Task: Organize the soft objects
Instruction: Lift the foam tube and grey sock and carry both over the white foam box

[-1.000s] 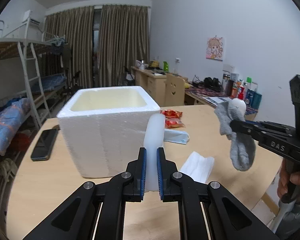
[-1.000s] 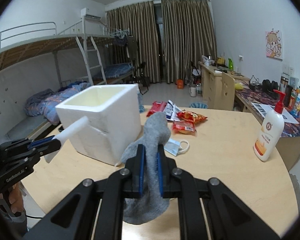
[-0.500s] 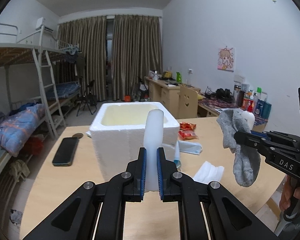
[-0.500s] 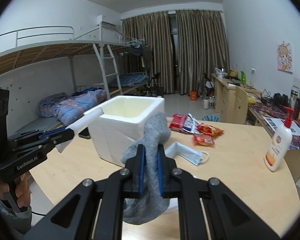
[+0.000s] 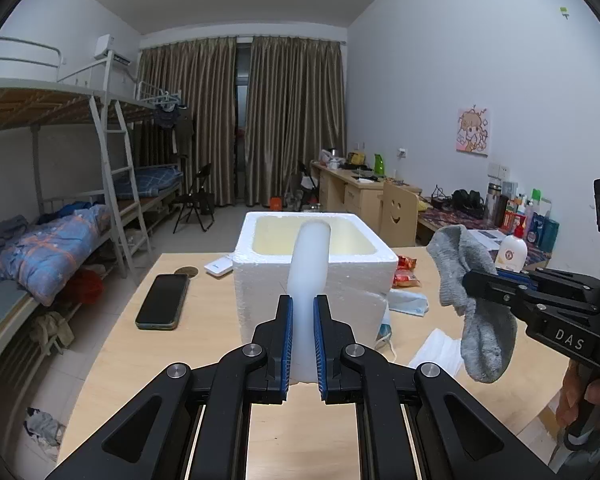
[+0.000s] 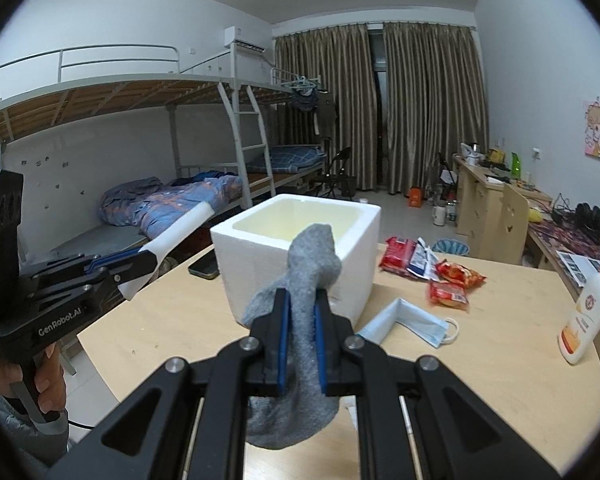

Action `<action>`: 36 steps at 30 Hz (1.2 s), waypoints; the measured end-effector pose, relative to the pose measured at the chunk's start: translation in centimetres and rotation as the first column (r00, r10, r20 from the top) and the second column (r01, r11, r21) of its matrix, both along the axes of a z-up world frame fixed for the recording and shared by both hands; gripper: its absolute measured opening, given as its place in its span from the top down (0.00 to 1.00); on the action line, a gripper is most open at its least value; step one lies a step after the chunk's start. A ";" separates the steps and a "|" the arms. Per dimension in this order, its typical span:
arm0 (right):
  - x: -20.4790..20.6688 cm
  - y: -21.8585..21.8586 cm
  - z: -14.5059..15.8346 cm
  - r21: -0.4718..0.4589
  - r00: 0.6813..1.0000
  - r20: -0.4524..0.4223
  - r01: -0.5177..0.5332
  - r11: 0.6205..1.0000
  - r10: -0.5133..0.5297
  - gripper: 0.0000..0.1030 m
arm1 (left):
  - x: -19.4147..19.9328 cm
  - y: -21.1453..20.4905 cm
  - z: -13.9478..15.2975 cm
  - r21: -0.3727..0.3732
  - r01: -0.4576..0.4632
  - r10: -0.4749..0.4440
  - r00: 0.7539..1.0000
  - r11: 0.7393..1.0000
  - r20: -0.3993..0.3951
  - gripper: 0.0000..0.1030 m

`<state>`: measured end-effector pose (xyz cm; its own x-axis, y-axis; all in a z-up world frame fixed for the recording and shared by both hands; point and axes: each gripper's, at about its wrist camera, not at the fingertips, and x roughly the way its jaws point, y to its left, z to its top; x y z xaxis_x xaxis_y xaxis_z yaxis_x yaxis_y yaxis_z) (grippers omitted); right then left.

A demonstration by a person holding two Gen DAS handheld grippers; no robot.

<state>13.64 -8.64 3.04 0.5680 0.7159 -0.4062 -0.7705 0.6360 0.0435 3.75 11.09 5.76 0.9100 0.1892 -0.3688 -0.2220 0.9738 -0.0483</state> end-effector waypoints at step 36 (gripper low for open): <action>3.6 4.6 3.6 -0.029 0.999 0.041 -0.008 1.000 0.009 0.86 | 6.2 2.6 2.8 0.017 0.036 -0.037 0.999 0.999 0.020 0.90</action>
<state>17.22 -4.08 6.64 0.5783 0.7092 -0.4032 -0.7768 0.6297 -0.0065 9.96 13.65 8.54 0.9236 0.1617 -0.3475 -0.1854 0.9820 -0.0358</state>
